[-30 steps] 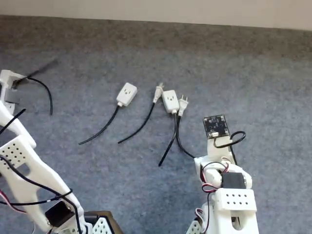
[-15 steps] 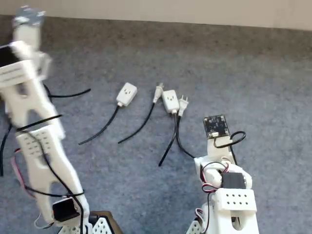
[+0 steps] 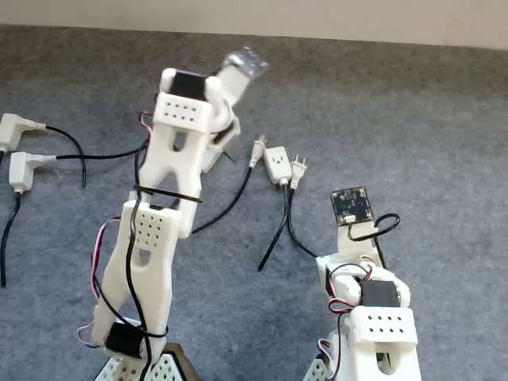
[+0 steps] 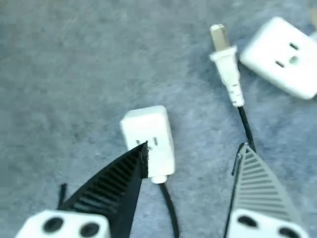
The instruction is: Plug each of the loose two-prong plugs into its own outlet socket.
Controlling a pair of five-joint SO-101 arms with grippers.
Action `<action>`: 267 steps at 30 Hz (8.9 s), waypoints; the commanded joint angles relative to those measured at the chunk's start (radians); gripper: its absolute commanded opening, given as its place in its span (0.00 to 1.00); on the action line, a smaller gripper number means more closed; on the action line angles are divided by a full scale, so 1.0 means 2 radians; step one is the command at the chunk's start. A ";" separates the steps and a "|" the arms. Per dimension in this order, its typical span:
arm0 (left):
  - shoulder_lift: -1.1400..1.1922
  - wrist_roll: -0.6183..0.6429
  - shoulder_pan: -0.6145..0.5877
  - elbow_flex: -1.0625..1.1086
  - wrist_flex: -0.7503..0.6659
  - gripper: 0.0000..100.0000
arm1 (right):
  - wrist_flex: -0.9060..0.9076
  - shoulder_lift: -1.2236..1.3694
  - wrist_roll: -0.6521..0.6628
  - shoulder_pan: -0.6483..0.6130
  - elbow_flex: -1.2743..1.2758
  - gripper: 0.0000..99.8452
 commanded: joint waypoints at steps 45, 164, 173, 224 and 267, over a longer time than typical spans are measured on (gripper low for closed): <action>-0.198 -0.122 -0.013 0.345 0.018 0.00 | -0.007 -0.006 -0.002 -0.003 -0.001 0.27; -0.614 0.226 -0.201 1.054 -0.641 0.15 | -0.014 0.505 -0.195 -0.086 -0.483 0.27; -0.615 0.222 -0.158 1.076 -0.651 0.15 | -0.090 0.615 -0.238 -0.057 -0.543 0.27; -0.614 0.195 -0.128 1.078 -0.648 0.14 | -0.068 0.723 -0.199 -0.056 -0.607 0.22; -0.614 0.194 -0.120 1.085 -0.649 0.14 | 0.016 0.829 -0.199 -0.056 -0.734 0.01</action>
